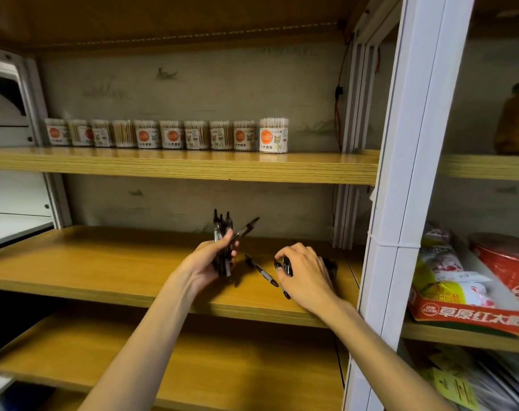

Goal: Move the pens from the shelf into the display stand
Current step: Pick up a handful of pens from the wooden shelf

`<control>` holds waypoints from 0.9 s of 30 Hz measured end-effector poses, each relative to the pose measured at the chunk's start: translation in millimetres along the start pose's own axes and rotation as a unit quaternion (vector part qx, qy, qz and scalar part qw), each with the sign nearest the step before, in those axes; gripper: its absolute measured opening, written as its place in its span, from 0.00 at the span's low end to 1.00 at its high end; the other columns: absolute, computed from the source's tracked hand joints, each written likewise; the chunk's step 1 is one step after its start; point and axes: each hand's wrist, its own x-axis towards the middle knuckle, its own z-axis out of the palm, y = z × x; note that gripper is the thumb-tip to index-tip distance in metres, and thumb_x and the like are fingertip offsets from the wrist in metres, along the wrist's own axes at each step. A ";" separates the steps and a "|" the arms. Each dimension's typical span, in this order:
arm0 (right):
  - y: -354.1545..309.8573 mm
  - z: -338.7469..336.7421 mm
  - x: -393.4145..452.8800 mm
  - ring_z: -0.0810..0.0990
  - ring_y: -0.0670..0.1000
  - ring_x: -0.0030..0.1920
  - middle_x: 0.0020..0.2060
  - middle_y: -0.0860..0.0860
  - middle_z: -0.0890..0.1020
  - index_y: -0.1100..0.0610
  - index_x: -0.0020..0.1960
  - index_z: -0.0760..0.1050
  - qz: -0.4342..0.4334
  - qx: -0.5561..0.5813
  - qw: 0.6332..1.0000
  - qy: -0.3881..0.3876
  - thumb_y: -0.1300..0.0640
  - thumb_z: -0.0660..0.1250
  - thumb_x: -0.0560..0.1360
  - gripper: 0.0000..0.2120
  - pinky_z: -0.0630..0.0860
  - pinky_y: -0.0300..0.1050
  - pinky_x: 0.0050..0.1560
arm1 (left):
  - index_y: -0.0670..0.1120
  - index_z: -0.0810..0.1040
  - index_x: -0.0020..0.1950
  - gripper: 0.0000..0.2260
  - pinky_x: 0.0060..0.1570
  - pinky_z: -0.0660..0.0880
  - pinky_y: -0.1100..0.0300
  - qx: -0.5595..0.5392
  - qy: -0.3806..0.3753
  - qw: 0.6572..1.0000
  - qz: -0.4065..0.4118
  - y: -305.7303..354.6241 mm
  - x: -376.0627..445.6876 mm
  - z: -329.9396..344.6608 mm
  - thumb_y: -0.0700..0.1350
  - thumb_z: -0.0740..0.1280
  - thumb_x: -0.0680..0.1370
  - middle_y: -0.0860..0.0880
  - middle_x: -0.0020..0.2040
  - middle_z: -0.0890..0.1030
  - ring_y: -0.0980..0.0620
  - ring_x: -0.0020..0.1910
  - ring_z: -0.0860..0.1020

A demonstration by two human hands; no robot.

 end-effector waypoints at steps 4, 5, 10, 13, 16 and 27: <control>-1.2 -2.1 1.5 0.71 0.48 0.65 0.63 0.45 0.76 0.46 0.63 0.76 -0.004 -0.004 1.000 0.000 0.51 0.67 0.79 0.13 0.67 0.45 0.62 | 0.39 0.79 0.56 0.13 0.47 0.78 0.52 -0.061 -0.020 0.997 0.047 -5.3 0.7 3.2 0.40 0.73 0.74 0.46 0.41 0.80 0.51 0.36 0.79; -1.3 -2.7 1.7 0.71 0.48 0.65 0.63 0.45 0.76 0.46 0.63 0.76 -0.004 -0.006 1.000 0.000 0.51 0.67 0.80 0.12 0.67 0.45 0.63 | 0.39 0.79 0.55 0.12 0.47 0.77 0.51 -0.062 -0.018 0.997 0.053 -5.5 0.9 4.3 0.39 0.73 0.73 0.46 0.40 0.78 0.51 0.35 0.78; -1.2 -5.5 3.8 0.71 0.48 0.66 0.64 0.46 0.76 0.46 0.64 0.75 -0.004 -0.007 1.000 -0.006 0.52 0.67 0.80 0.13 0.67 0.46 0.64 | 0.45 0.79 0.50 0.15 0.39 0.72 0.56 0.118 0.118 0.981 0.099 -9.8 4.7 20.5 0.48 0.79 0.71 0.51 0.37 0.75 0.53 0.36 0.73; -1.4 -6.0 4.2 0.71 0.47 0.66 0.64 0.46 0.76 0.46 0.65 0.75 -0.007 -0.007 1.000 -0.010 0.52 0.67 0.80 0.14 0.67 0.45 0.64 | 0.47 0.75 0.40 0.14 0.34 0.68 0.55 0.184 0.225 0.934 0.206 -14.3 10.3 29.3 0.50 0.78 0.72 0.55 0.28 0.71 0.53 0.30 0.68; -2.0 -6.5 4.3 0.70 0.47 0.67 0.64 0.45 0.75 0.46 0.65 0.75 -0.007 -0.004 1.000 -0.008 0.52 0.67 0.80 0.14 0.67 0.45 0.65 | 0.46 0.74 0.36 0.12 0.32 0.69 0.55 0.253 0.215 0.910 0.248 -21.7 12.1 32.6 0.45 0.76 0.73 0.52 0.27 0.72 0.51 0.29 0.70; -10.1 -7.9 11.5 0.71 0.49 0.67 0.65 0.46 0.75 0.45 0.65 0.74 -0.007 -0.007 1.000 -0.012 0.51 0.66 0.80 0.14 0.67 0.48 0.67 | 0.47 0.75 0.36 0.11 0.33 0.72 0.57 0.322 0.202 0.902 0.207 -34.1 9.2 29.4 0.44 0.74 0.75 0.51 0.29 0.77 0.52 0.30 0.75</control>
